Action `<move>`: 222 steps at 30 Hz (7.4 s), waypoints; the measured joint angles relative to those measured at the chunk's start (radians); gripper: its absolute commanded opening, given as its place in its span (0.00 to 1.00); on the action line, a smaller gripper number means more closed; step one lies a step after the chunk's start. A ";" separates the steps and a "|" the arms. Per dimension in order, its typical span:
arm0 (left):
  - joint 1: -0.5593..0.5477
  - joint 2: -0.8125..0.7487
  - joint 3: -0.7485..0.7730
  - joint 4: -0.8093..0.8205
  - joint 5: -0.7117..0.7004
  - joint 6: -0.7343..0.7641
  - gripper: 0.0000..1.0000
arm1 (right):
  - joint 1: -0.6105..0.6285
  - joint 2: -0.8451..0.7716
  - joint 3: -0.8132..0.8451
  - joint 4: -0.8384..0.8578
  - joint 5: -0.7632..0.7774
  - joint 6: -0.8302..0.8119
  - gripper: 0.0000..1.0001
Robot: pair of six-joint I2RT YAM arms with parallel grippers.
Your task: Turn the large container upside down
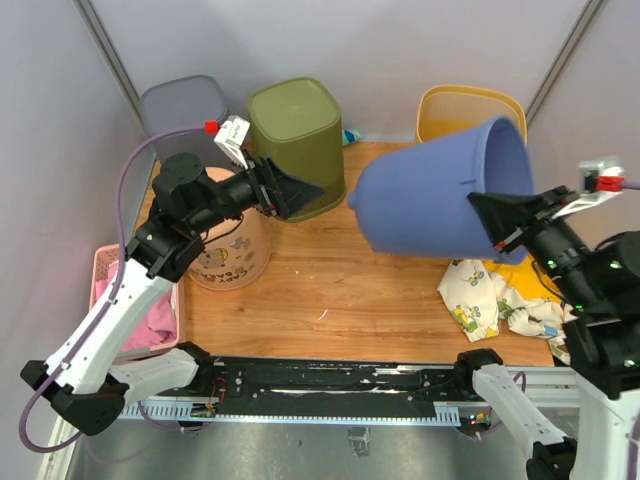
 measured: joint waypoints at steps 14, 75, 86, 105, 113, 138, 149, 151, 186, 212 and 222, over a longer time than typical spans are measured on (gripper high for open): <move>0.000 -0.039 -0.166 -0.117 -0.055 -0.063 0.93 | 0.000 -0.166 -0.846 0.447 -0.047 0.514 0.00; 0.030 0.188 -0.444 -0.021 0.145 0.019 0.95 | 0.003 -0.265 -0.818 -0.072 0.040 0.392 0.00; 0.061 0.132 -0.506 -0.040 0.169 0.112 0.95 | 0.003 -0.261 -0.818 -0.072 0.040 0.392 0.00; 0.067 0.133 -0.650 0.186 0.386 0.275 0.94 | -0.258 0.032 -0.716 -0.064 -0.331 0.134 0.36; 0.067 0.159 -0.656 0.244 0.393 0.248 0.94 | -0.262 0.029 -0.715 -0.136 -0.320 0.083 0.48; 0.067 0.153 -0.702 0.298 0.285 0.257 0.94 | -0.262 -0.041 -0.721 -0.131 -0.253 0.111 0.00; 0.122 0.189 -0.700 0.433 0.282 0.192 0.96 | -0.262 -0.041 -0.721 -0.132 -0.254 0.076 0.00; 0.149 0.207 -0.700 0.466 0.304 0.170 0.96 | -0.262 -0.041 -0.721 -0.132 -0.255 0.071 0.00; 0.122 0.293 -0.705 0.753 0.475 -0.130 0.89 | -0.297 -0.066 -0.774 0.024 -0.216 0.152 0.00; -0.105 0.144 -0.439 0.842 0.518 -0.323 0.89 | -0.237 -0.086 -1.128 0.670 -0.359 0.751 0.00; -0.097 0.096 -0.292 0.400 0.321 -0.106 0.91 | -0.253 -0.129 -1.179 0.723 -0.374 0.816 0.00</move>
